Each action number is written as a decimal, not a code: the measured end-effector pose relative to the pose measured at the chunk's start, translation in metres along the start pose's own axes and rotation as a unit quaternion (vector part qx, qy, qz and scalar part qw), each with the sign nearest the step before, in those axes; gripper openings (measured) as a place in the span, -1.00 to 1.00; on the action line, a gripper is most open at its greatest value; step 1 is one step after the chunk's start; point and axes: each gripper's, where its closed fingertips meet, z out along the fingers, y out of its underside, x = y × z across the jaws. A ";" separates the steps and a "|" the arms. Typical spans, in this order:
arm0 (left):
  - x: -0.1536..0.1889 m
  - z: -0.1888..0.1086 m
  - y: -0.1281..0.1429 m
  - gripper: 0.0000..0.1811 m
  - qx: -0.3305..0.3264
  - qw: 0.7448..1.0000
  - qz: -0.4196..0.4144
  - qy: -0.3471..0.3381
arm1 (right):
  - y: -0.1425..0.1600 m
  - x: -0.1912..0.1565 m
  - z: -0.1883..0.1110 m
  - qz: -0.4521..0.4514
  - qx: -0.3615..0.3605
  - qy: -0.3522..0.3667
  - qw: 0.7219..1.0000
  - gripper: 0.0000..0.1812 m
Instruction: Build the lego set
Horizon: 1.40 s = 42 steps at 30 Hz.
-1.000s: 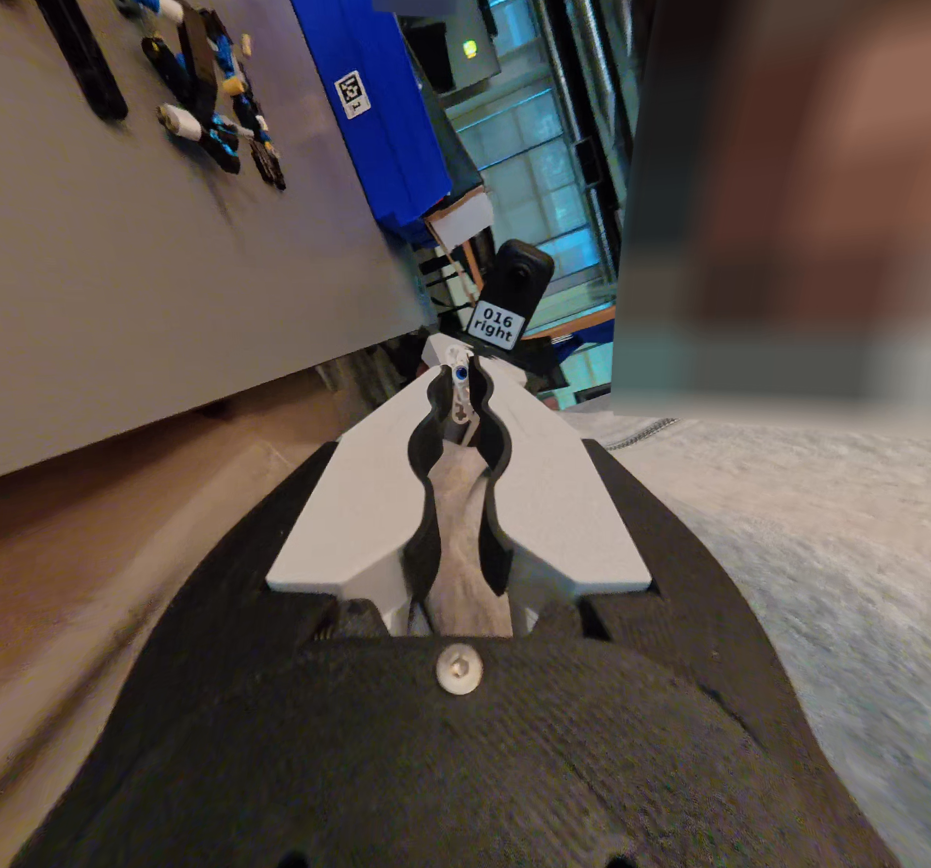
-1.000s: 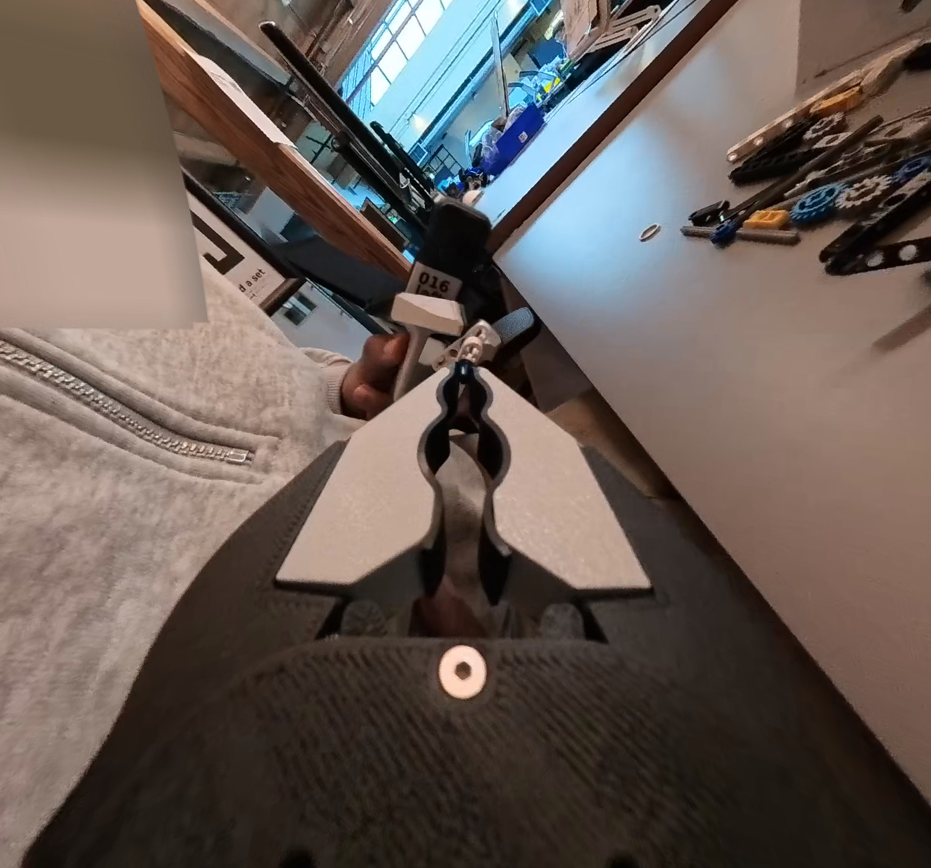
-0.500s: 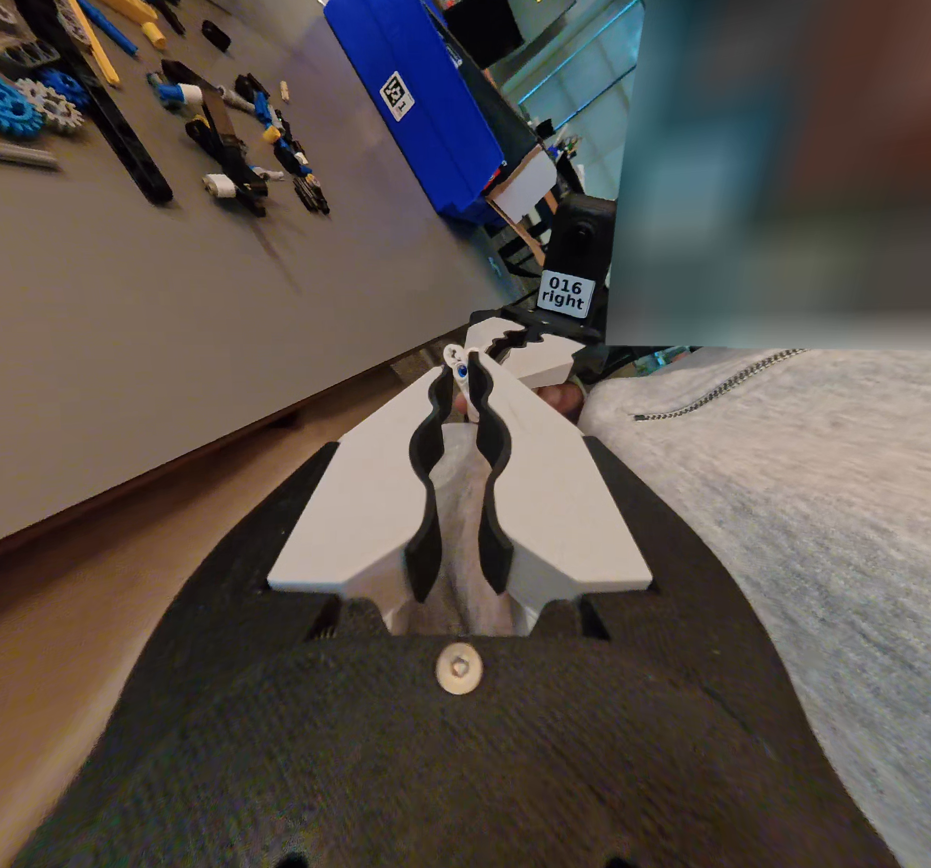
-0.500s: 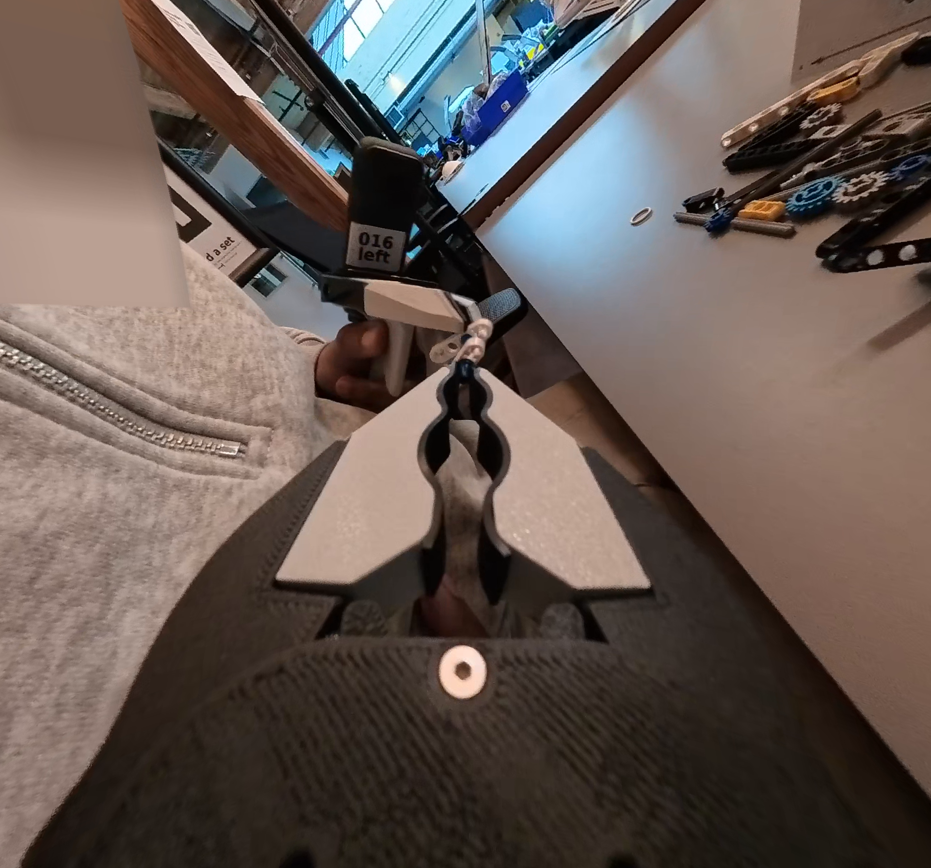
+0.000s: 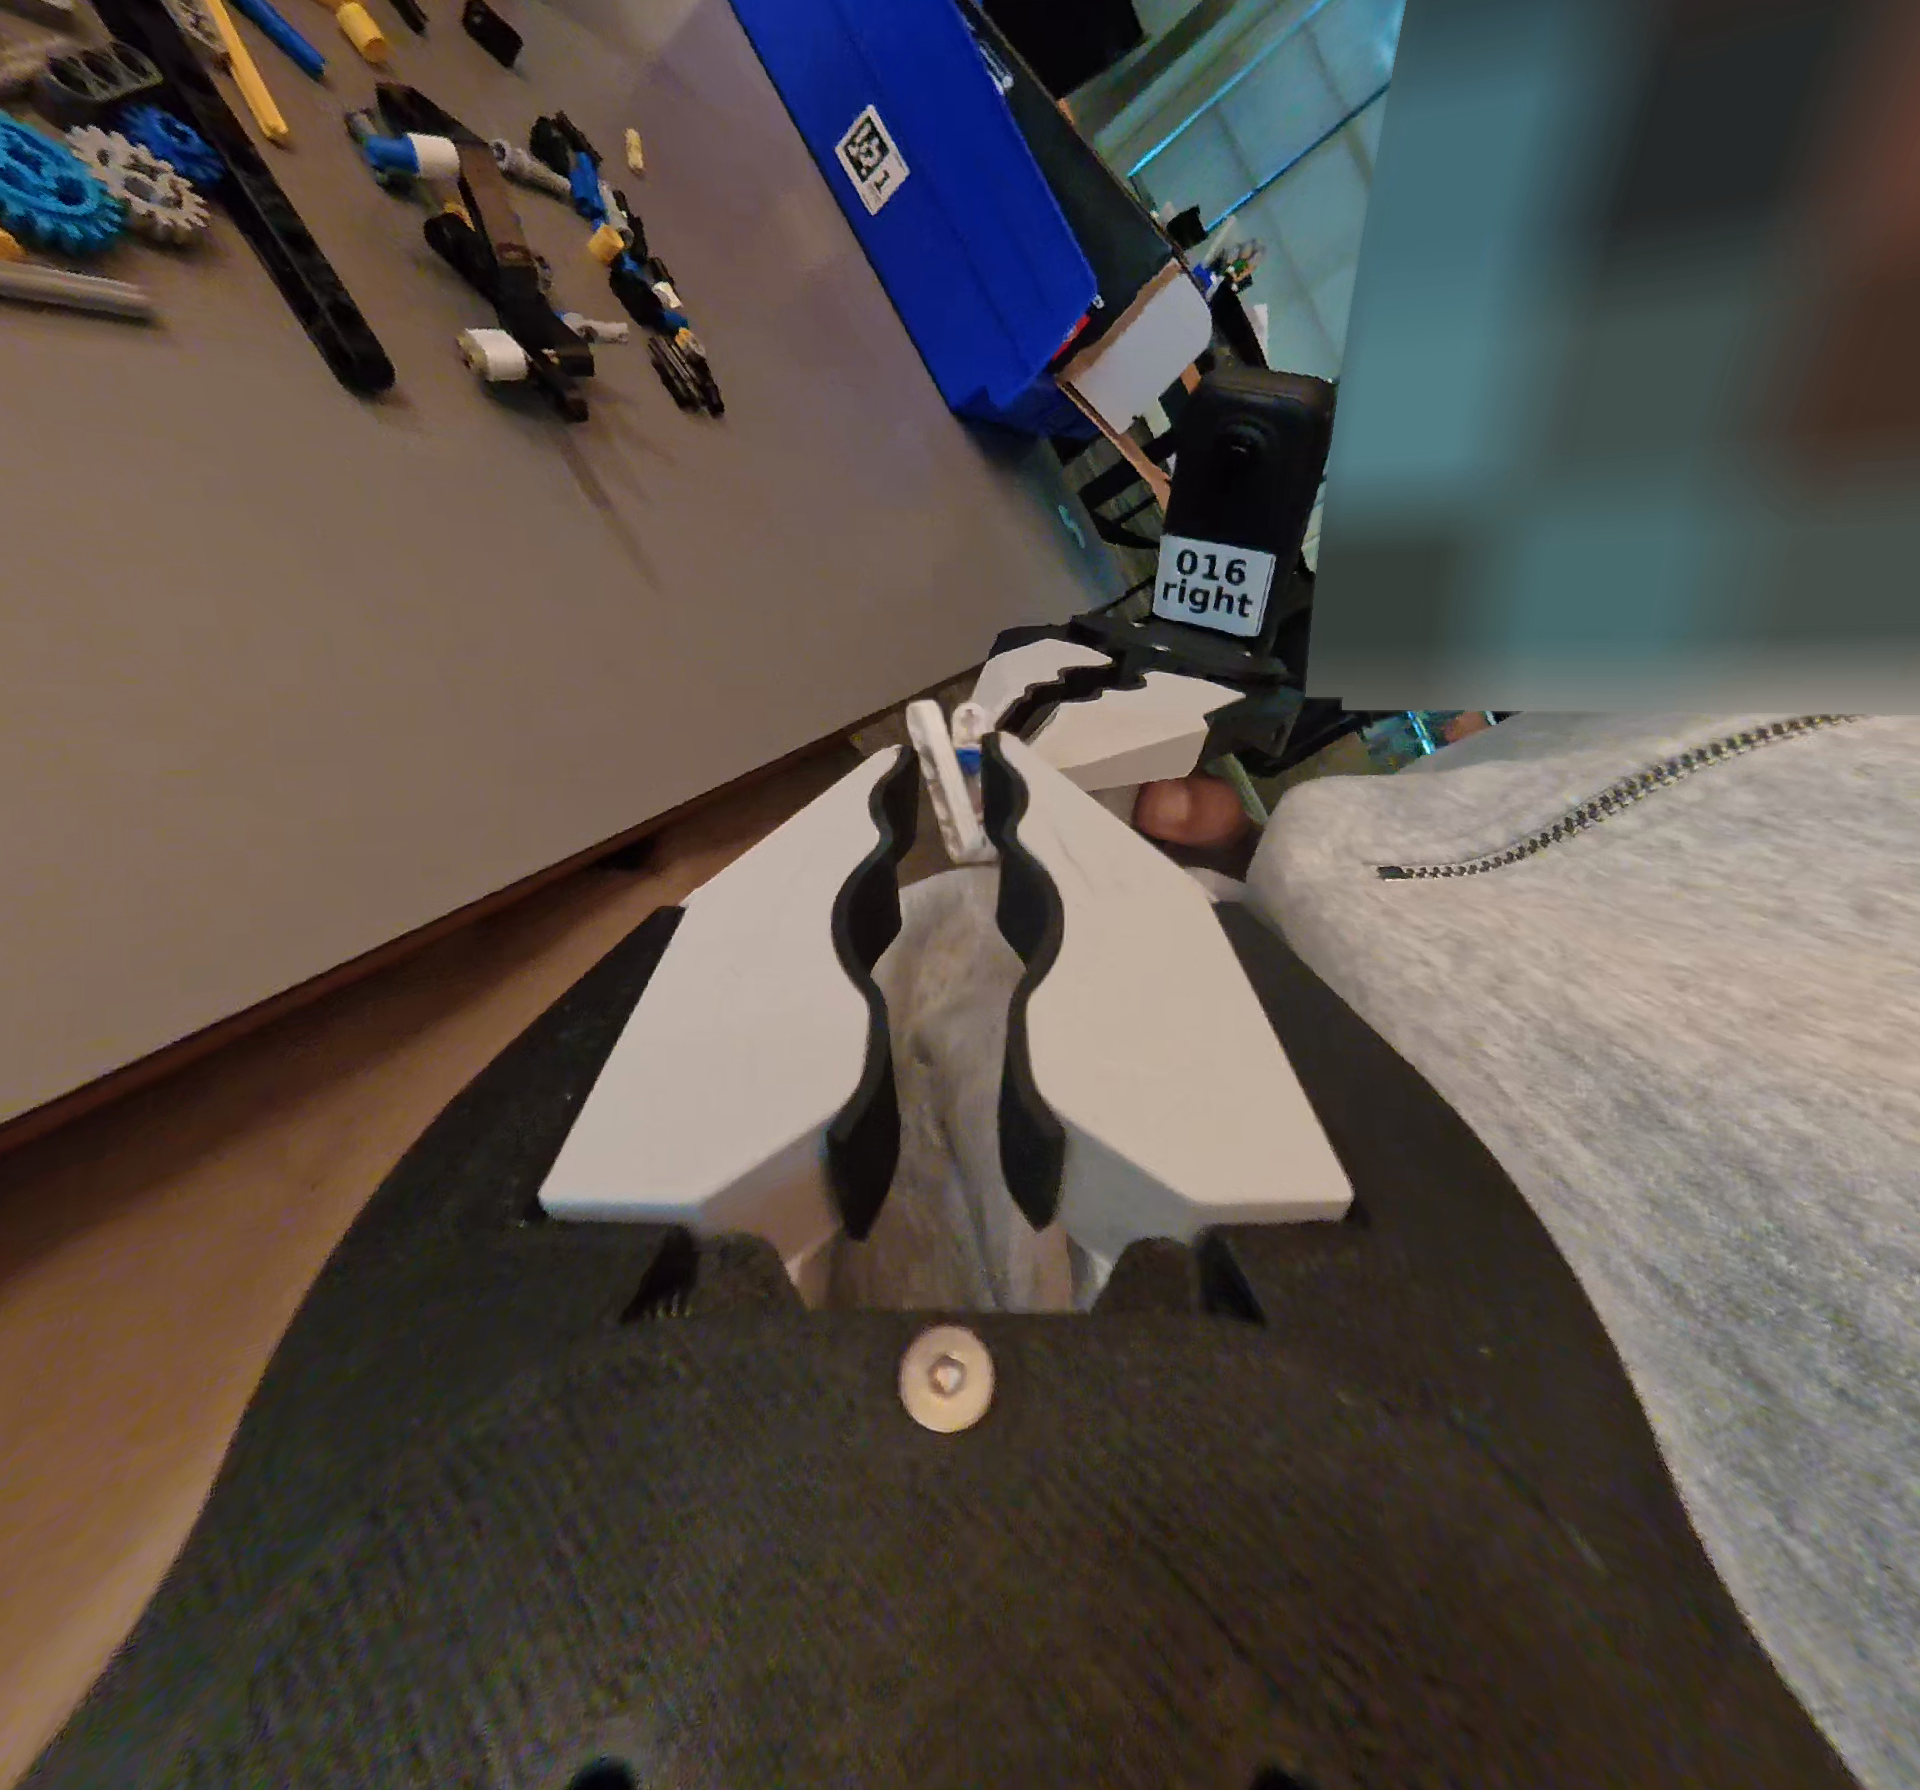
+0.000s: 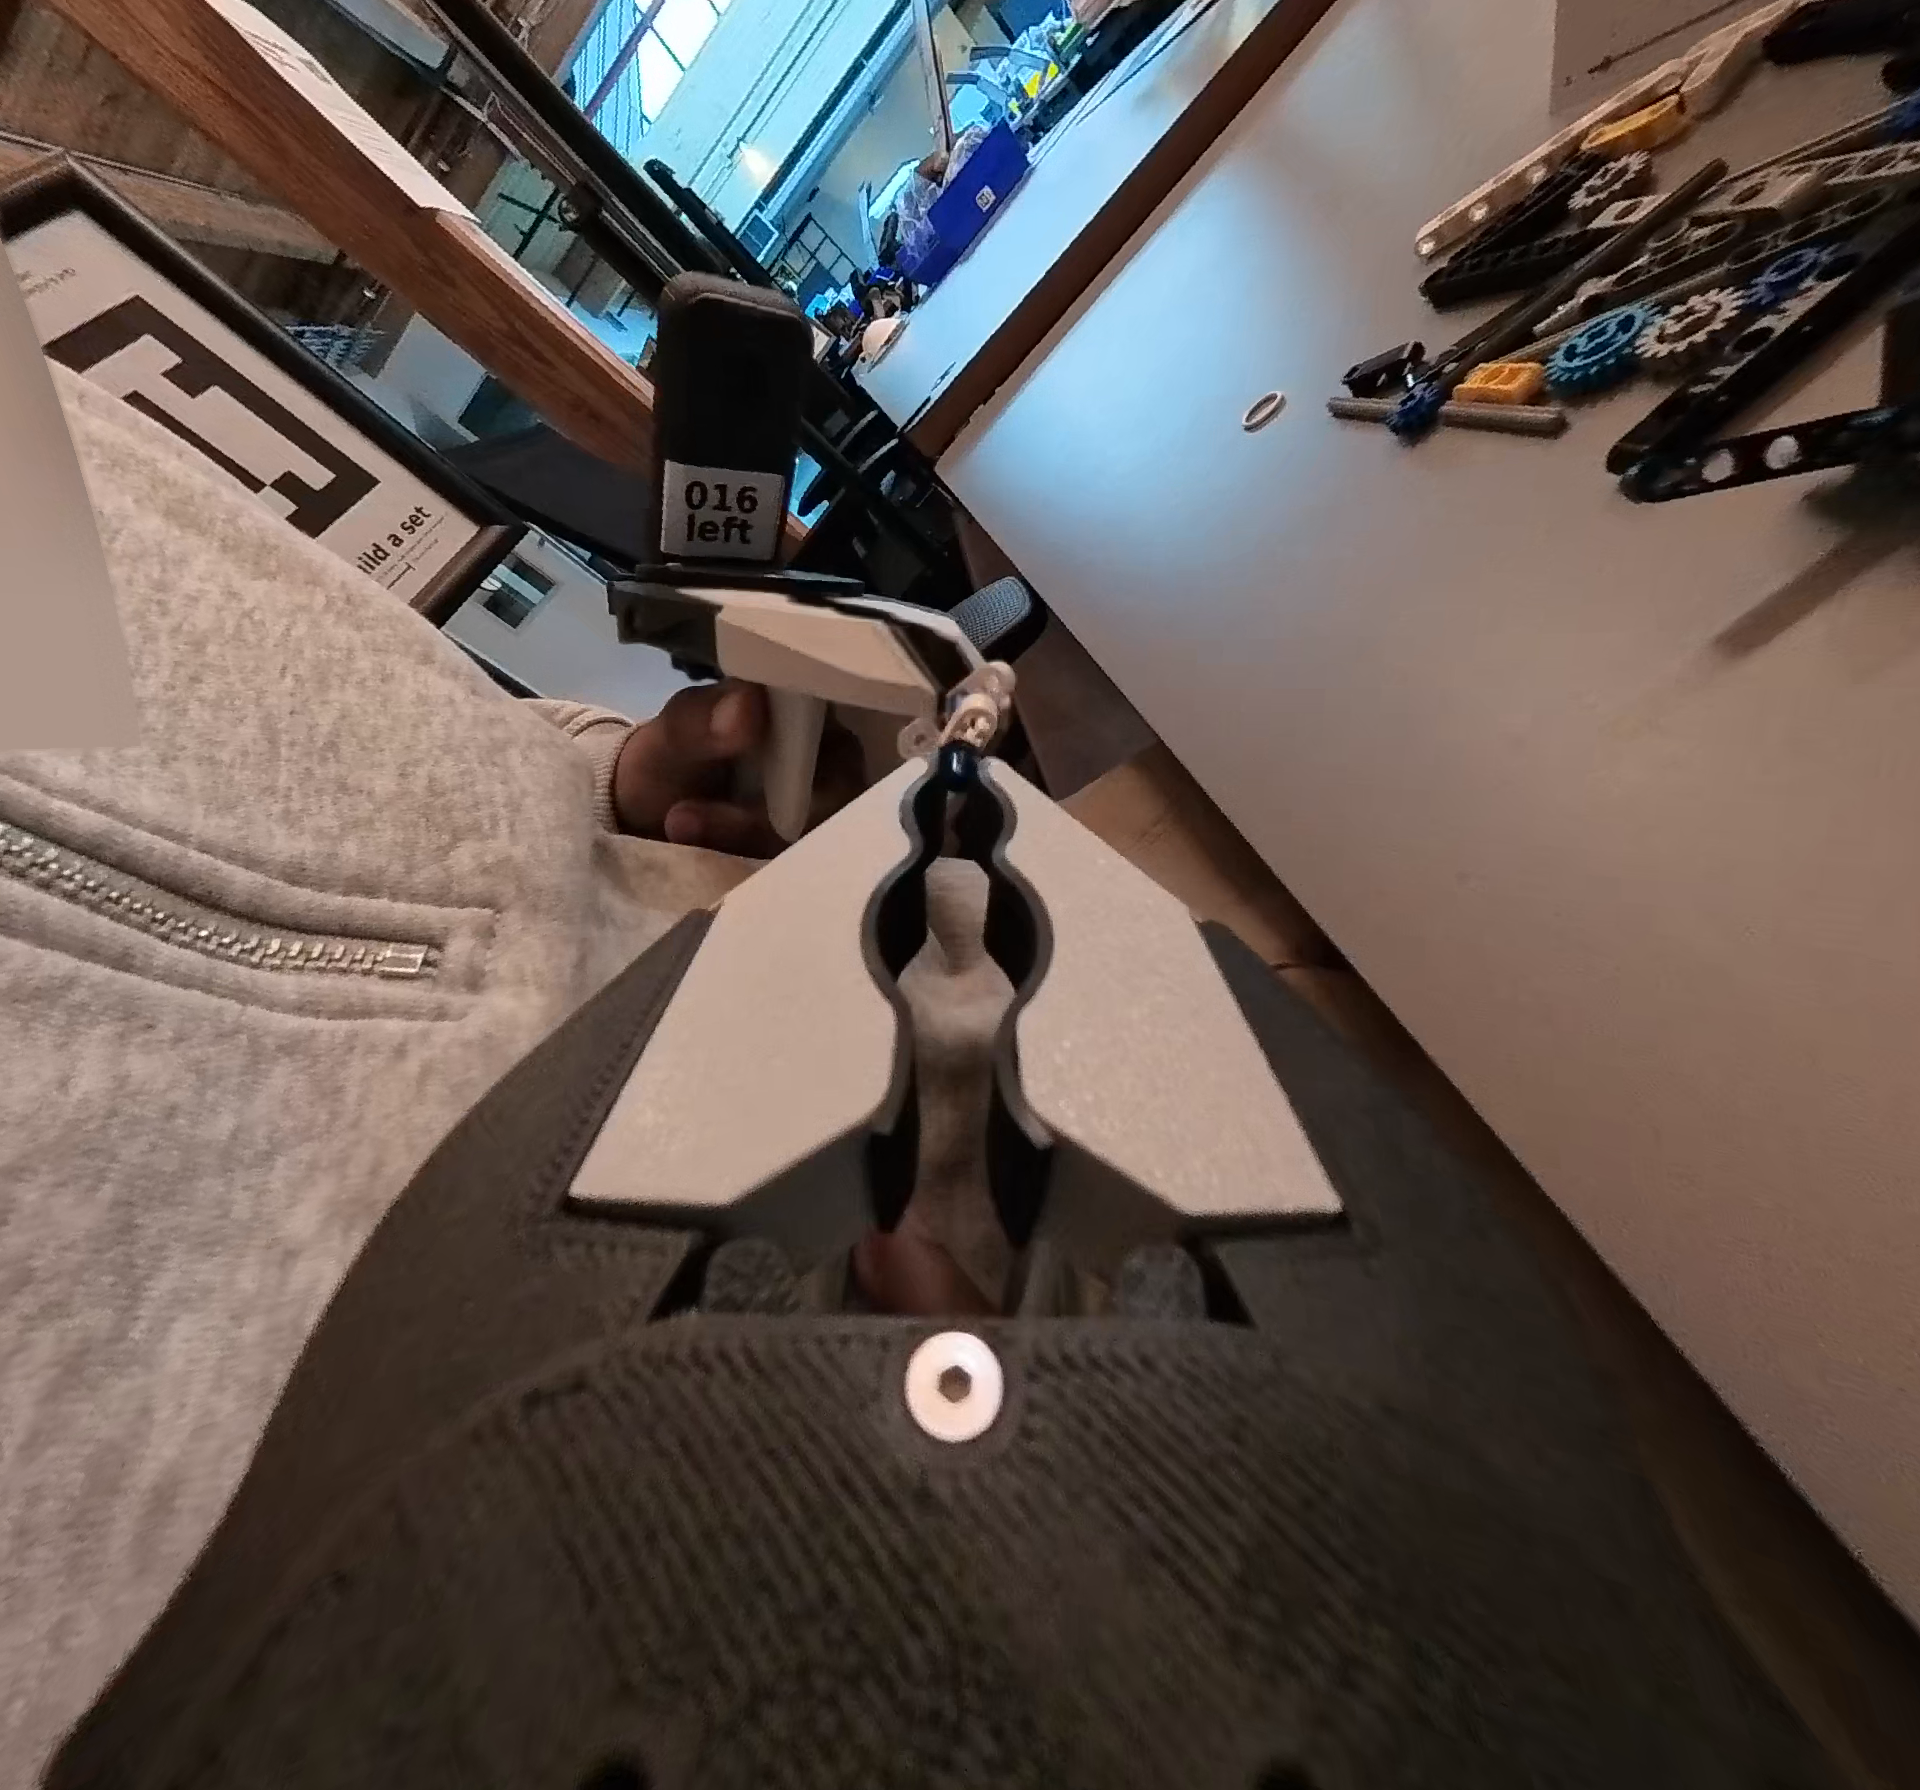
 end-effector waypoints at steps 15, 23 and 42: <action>-0.006 0.001 0.002 -0.96 -0.011 0.999 0.014 -0.037 | 0.000 0.005 -0.001 0.002 0.000 0.014 1.000 -0.98; -0.001 0.001 -0.001 -0.93 -0.018 0.998 0.051 -0.044 | 0.001 0.012 -0.003 -0.006 -0.006 0.035 0.999 -0.98; -0.002 0.001 0.000 -0.89 -0.019 1.000 0.008 -0.020 | 0.001 0.009 -0.001 -0.027 -0.010 0.034 0.999 -0.98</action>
